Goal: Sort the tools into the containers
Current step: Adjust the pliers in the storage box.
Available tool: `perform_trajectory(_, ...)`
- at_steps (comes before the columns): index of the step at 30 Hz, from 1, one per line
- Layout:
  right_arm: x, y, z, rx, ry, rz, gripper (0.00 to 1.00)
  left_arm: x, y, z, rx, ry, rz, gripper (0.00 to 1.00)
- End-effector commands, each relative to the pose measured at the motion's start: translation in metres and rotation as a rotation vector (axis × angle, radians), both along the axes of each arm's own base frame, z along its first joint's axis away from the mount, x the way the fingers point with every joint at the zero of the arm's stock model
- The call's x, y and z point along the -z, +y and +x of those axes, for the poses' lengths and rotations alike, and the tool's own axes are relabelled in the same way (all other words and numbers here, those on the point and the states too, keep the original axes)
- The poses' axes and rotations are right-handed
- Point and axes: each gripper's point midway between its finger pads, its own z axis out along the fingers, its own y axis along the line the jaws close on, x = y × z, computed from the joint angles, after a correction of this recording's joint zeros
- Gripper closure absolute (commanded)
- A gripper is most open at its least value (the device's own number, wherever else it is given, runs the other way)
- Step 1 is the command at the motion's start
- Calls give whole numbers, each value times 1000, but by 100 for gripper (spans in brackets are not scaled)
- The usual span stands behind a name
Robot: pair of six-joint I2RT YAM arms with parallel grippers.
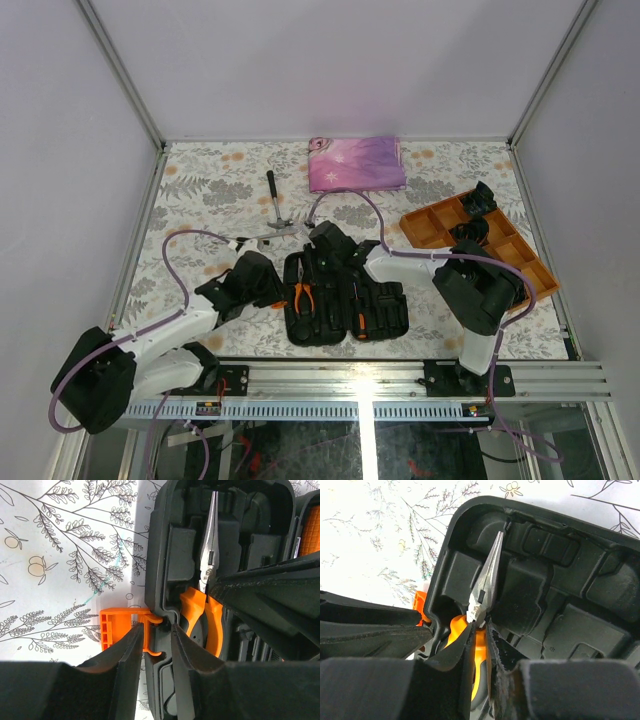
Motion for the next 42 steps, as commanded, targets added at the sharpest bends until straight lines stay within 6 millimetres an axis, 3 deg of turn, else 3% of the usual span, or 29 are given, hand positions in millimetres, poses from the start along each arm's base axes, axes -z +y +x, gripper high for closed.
perform_trajectory(1, 0, 2, -11, -37, 57, -18, 82, -12, -10, 13, 27, -57, -35, 74)
perform_trajectory(22, 43, -12, -33, -53, 130, -313, 91, 8, -18, 6, 75, -15, -49, 86)
perform_trajectory(31, 79, -18, -53, -22, 189, -390, 99, 13, -20, 1, 95, -5, -63, 91)
perform_trajectory(42, 120, -34, -75, 16, 232, -459, 100, 16, -23, -3, 119, 7, -76, 94)
